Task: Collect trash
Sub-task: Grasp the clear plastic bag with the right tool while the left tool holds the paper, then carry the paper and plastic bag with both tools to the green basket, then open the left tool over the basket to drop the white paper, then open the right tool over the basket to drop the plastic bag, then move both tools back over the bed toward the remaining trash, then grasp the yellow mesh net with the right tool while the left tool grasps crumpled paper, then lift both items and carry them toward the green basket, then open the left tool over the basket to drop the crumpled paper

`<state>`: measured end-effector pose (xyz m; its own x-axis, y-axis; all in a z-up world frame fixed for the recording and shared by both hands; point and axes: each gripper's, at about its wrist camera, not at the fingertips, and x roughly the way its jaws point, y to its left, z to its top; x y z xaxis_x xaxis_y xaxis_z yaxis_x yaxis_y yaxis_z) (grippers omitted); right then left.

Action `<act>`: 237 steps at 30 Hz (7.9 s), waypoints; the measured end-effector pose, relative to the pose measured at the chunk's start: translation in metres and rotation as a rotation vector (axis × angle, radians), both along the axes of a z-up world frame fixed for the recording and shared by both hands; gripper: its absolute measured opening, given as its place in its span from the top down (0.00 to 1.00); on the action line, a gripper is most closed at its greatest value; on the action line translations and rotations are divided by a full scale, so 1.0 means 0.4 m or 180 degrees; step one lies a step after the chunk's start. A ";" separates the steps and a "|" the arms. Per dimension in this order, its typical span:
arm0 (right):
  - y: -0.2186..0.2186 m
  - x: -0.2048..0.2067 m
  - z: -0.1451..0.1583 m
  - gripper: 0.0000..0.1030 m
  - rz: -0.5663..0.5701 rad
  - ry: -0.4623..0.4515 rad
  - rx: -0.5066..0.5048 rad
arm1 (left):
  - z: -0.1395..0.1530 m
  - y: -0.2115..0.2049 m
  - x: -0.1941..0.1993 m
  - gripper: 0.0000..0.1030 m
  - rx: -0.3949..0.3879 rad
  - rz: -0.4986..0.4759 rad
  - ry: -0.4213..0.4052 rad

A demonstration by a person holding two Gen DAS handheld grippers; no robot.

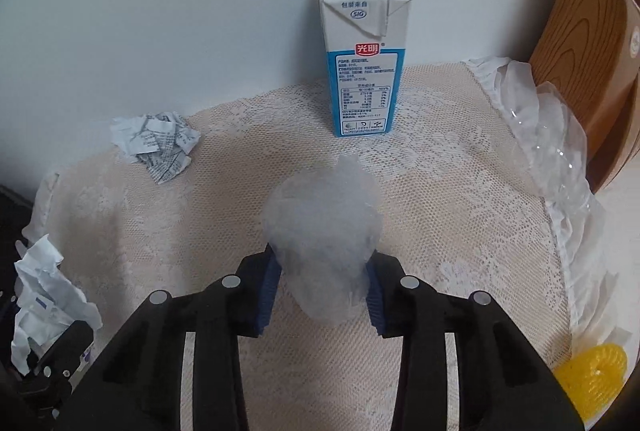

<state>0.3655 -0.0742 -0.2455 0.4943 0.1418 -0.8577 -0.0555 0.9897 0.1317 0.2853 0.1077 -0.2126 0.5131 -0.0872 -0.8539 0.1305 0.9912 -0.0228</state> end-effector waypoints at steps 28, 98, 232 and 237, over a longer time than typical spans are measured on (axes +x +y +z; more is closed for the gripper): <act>-0.399 -1.064 0.047 0.62 -0.0792 0.0017 0.0385 | 0.100 -0.407 -0.693 0.42 0.0003 -0.1300 0.0154; -0.772 -1.558 -0.146 0.03 -0.2125 0.0469 0.0616 | 0.084 -0.887 -1.083 0.08 -0.0029 -0.2791 0.0358; -0.793 -1.688 0.093 0.61 -0.2108 -0.0543 0.0476 | 0.094 -1.017 -1.229 0.52 -0.0061 -0.3067 0.0385; -0.845 -1.748 0.059 0.61 -0.2257 -0.0461 0.0498 | 0.023 -1.072 -1.264 0.51 -0.0019 -0.3380 0.0818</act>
<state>-0.3337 -0.4122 -0.2220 0.6192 -0.1384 -0.7729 0.5627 0.7648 0.3139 -0.2203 -0.3210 -0.2033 -0.0199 -0.3847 -0.9228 0.9099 0.3756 -0.1762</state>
